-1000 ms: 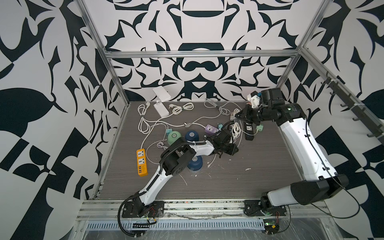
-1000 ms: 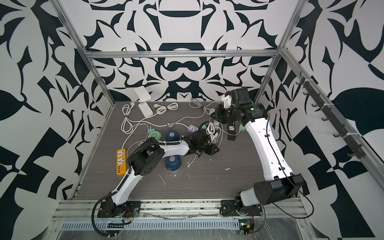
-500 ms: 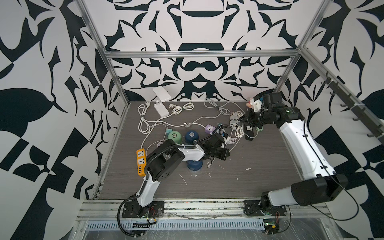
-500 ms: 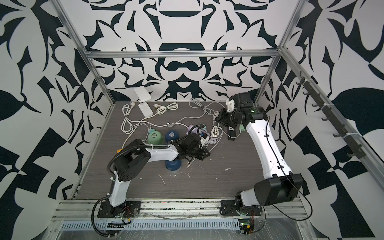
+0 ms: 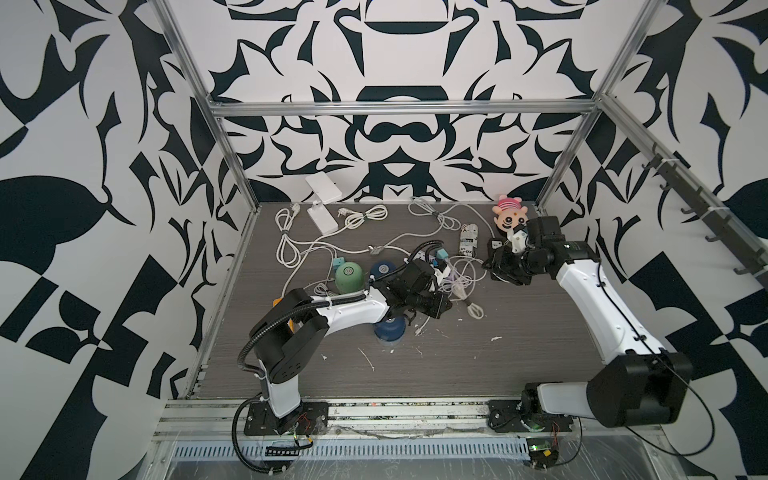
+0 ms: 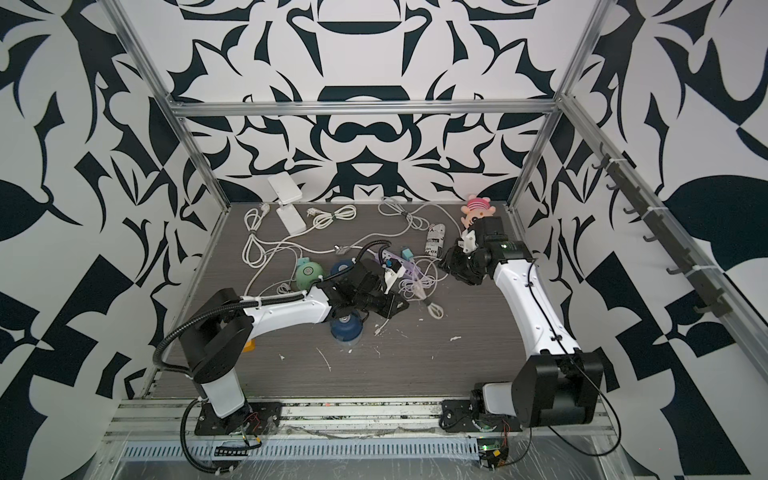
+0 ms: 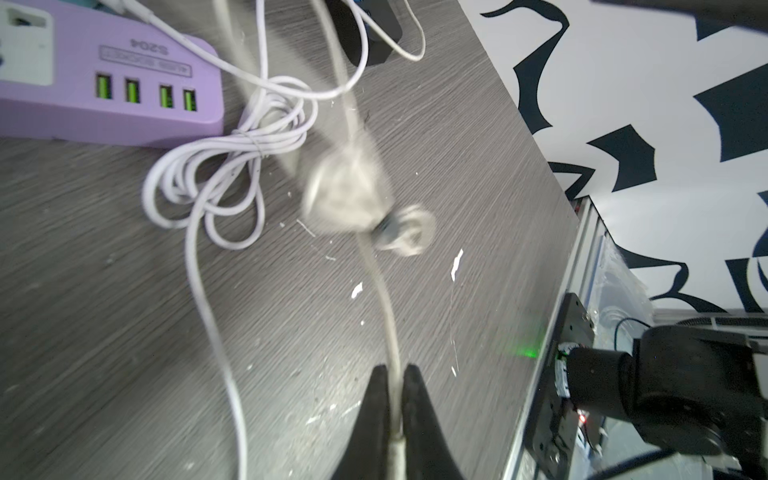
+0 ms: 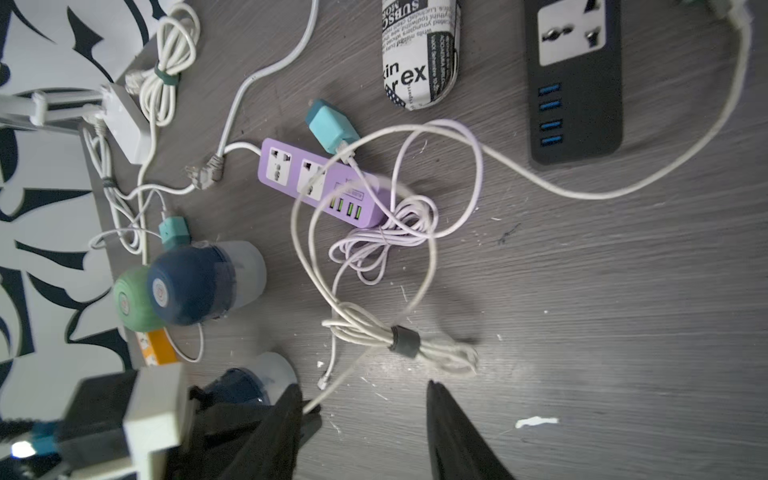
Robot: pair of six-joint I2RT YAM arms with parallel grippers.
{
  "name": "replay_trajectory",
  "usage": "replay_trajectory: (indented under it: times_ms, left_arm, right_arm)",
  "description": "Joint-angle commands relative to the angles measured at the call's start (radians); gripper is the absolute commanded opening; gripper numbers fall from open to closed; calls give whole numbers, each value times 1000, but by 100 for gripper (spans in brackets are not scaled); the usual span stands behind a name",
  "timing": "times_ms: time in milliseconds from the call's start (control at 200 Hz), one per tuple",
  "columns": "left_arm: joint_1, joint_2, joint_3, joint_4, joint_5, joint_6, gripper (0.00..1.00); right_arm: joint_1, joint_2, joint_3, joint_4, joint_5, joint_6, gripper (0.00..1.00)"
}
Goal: Charge the cordless meat grinders
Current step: Pick up the charging cable from the center of the board.
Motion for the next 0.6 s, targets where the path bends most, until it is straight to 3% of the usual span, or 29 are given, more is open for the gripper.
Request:
replay_trajectory:
  times_ms: [0, 105, 225, 290, 480, 590]
  left_arm:
    - [20, -39, 28, -139, 58, 54, 0]
    - [38, -45, 68, -220, 110, 81, 0]
    - [68, -57, 123, -335, 177, 113, 0]
    - [83, -74, 154, -420, 188, 141, 0]
    - [133, -150, 196, -609, 231, 209, 0]
    - [159, -186, 206, -693, 262, 239, 0]
  right_arm:
    - [1, -87, -25, 63, 16, -15, 55]
    - [4, -141, -79, 141, -114, -18, 43]
    - [32, -171, -140, 223, -237, -45, 36]
    - [90, -194, -167, 250, -197, -79, 36]
    - [442, -283, -274, 431, 53, -264, 35]
    - [525, -338, -393, 611, 85, -363, 34]
